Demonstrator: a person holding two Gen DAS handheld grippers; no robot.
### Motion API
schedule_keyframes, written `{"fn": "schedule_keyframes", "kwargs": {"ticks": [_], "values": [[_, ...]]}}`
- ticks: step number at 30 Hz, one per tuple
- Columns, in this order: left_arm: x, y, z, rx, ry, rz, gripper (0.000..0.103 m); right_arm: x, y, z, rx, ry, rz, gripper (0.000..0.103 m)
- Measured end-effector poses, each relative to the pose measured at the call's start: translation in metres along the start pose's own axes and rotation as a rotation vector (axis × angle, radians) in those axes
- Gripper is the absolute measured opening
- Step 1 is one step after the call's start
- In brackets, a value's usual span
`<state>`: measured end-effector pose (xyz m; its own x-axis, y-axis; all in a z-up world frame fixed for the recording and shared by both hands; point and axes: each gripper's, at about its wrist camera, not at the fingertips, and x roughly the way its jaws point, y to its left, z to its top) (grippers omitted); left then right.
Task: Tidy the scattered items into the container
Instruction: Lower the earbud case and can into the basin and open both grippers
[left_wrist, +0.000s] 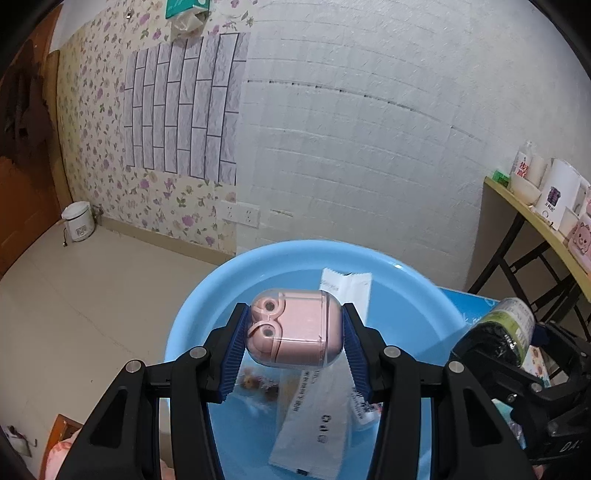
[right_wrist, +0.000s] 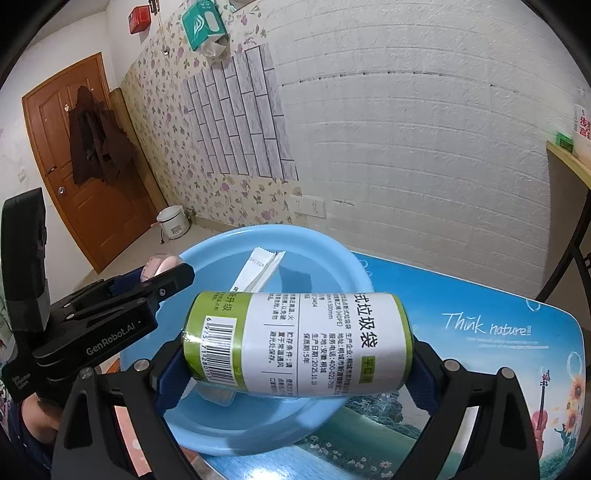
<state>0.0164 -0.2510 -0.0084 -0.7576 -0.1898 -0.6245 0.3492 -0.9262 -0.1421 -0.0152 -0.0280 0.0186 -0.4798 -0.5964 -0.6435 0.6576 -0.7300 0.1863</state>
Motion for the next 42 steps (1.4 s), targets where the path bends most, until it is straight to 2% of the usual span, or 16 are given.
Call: {"fn": "schedule_keyframes", "kwargs": {"ticks": [10, 17, 21, 22, 24, 26, 42], "values": [[0.019, 0.017, -0.007, 0.021, 0.063, 0.013, 0.047, 0.021, 0.009, 0.001, -0.021, 0.027, 0.011, 0.096], [0.024, 0.007, -0.011, 0.064, 0.07, -0.029, 0.047, 0.032, 0.01, -0.002, -0.028, 0.042, 0.016, 0.096], [0.026, 0.005, -0.01, 0.081, 0.071, -0.018, 0.048, 0.033, 0.009, -0.002, -0.03, 0.04, 0.018, 0.096], [0.025, 0.005, -0.01, 0.079, 0.064, -0.012, 0.049, 0.033, 0.009, -0.003, -0.03, 0.038, 0.018, 0.096], [0.02, 0.007, -0.009, 0.07, 0.042, -0.007, 0.068, 0.032, 0.009, -0.003, -0.032, 0.037, 0.021, 0.096], [0.013, 0.009, -0.007, 0.062, 0.01, 0.0, 0.073, 0.031, 0.009, -0.003, -0.034, 0.037, 0.023, 0.096], [0.007, 0.02, -0.005, -0.001, 0.0, 0.02, 0.074, 0.027, 0.009, -0.005, -0.063, 0.047, 0.044, 0.096]]}}
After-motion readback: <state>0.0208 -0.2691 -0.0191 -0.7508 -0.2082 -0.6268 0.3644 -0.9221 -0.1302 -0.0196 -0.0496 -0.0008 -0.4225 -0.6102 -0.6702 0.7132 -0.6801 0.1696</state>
